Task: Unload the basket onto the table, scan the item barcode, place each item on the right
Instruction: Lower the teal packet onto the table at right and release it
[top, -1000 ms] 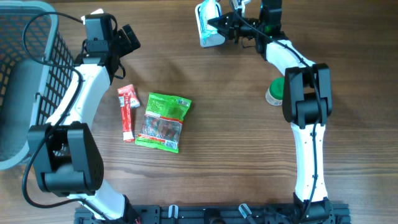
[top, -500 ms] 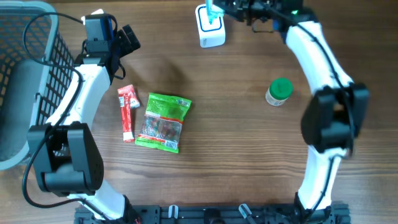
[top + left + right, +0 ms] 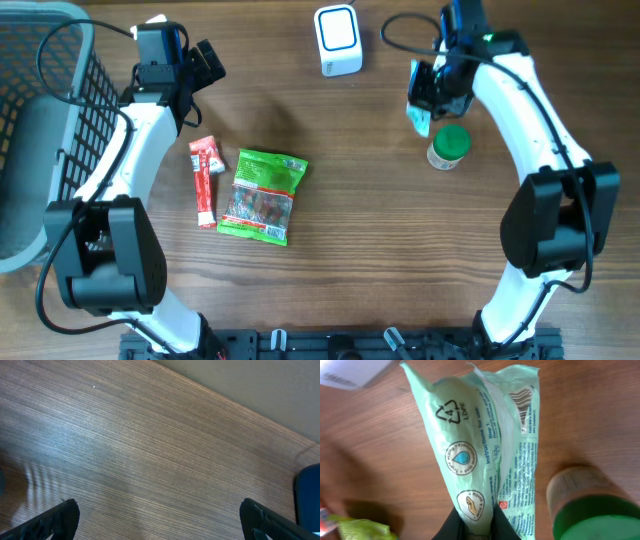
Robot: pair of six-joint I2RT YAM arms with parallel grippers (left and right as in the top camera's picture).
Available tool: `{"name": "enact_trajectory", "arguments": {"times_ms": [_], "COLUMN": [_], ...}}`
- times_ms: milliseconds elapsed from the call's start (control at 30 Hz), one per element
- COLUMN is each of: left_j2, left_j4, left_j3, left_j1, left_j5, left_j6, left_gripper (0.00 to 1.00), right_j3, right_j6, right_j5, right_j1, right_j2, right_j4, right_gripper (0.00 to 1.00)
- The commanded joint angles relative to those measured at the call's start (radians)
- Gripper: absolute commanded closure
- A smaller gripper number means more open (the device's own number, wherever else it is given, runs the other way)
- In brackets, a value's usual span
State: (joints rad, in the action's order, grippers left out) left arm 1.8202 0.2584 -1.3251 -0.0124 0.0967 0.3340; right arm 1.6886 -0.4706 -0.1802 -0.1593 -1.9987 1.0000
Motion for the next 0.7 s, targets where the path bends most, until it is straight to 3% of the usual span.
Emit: {"name": "enact_trajectory", "arguments": {"times_ms": [0, 100, 300, 533, 600, 667], "left_j2": [0.006, 0.006, 0.006, 0.006, 0.006, 0.006], "left_j4": [-0.002, -0.002, -0.002, -0.002, -0.002, -0.002], "left_j3": [-0.003, -0.003, -0.003, -0.003, -0.003, -0.003], "left_j1": [0.001, 0.001, 0.001, 0.001, 0.001, 0.001], "left_j5": [0.010, 0.010, 0.010, 0.010, 0.010, 0.010], "left_j6": [-0.013, -0.013, -0.013, -0.013, -0.013, -0.013], "left_gripper": [0.00, 0.00, 0.00, 0.00, 0.00, 0.00], "right_j3": [-0.100, -0.157, -0.182, -0.214, -0.250, -0.281], "right_j6": [-0.039, -0.115, -0.130, 0.133, 0.133, 0.144], "right_j5": [0.035, 0.161, 0.294, 0.277, 0.276, 0.277], "right_j1": [-0.017, -0.017, -0.017, -0.027, -0.039, -0.053], "right_j2": [0.006, 0.006, 0.006, 0.006, 0.006, 0.006], "right_j4": [-0.064, -0.037, 0.050, 0.087, 0.089, 0.087], "right_gripper": [0.96, 0.96, 0.96, 0.94, 0.90, 0.74]}}
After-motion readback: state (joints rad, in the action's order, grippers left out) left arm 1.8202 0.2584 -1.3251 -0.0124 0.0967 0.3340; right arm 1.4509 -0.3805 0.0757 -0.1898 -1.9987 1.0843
